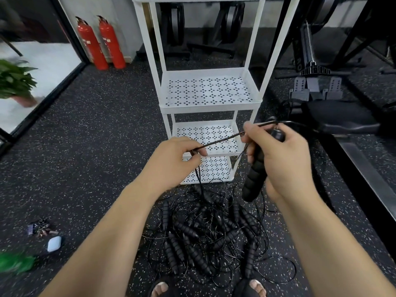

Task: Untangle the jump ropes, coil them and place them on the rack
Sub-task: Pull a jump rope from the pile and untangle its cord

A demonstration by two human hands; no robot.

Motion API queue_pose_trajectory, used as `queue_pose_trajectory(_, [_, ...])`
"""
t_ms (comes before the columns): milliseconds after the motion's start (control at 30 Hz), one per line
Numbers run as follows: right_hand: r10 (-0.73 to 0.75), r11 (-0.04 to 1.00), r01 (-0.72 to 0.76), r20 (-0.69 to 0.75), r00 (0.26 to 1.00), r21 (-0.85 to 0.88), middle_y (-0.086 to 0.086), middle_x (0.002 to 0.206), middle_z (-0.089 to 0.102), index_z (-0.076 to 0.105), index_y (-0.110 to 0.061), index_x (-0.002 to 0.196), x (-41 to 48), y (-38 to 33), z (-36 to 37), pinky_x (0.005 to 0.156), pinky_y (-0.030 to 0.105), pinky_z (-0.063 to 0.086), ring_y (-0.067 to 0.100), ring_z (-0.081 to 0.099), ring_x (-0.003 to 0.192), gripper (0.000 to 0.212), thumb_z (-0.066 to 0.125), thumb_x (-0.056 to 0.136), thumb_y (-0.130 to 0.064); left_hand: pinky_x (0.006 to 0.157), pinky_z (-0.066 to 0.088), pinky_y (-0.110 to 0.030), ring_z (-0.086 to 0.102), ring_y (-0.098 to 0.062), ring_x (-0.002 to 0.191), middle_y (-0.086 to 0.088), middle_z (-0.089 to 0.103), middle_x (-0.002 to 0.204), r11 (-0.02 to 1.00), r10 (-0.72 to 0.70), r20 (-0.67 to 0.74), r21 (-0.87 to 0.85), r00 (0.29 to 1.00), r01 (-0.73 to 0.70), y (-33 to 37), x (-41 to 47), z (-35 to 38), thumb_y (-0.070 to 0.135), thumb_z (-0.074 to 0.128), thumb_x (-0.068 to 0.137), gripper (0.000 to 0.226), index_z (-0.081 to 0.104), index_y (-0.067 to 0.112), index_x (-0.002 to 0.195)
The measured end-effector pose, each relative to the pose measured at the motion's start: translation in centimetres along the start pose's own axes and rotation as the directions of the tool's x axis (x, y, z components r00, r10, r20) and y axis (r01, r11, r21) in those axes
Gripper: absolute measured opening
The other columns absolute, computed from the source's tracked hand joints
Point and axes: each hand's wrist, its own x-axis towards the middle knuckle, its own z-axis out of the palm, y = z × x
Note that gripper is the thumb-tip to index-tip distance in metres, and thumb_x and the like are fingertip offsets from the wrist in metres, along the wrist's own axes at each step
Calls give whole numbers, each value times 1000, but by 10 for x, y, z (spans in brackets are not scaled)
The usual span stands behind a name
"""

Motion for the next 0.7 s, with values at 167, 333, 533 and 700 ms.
queue_pose_trajectory(167, [-53,994,61,-88,995,91,9,80,73,68,-14,85,5,-15,-12,55,28,48,17,56,57,18,83,94,-16,76,35,-7,53,10,105,23,69,100,999,-31,-5,33,1000,31,-5,2,-3,22,65,99,21,79,38,100])
queue_pose_trajectory(333, [-23,977,56,-157,987,204,3,76,71,64,-10,101,12,-19,-24,55,26,47,14,54,57,21,82,95,-17,85,46,-23,58,1,100,22,71,105,998,-50,0,47,999,50,-11,3,-6,32,63,105,18,79,39,107])
queue_pose_trajectory(533, [67,961,-33,-117,991,274,6,86,73,65,-12,105,14,-4,-18,53,26,46,13,54,60,28,86,91,-23,91,51,-35,62,-6,105,19,72,103,999,18,42,-28,999,-17,-5,1,4,27,58,109,23,79,35,110])
queue_pose_trajectory(700, [173,976,-180,67,983,124,7,88,74,79,-9,100,7,25,3,52,29,45,16,54,61,15,83,87,-2,96,51,-38,62,-8,107,19,69,100,995,97,50,-40,994,-95,7,2,9,29,56,110,22,77,34,112])
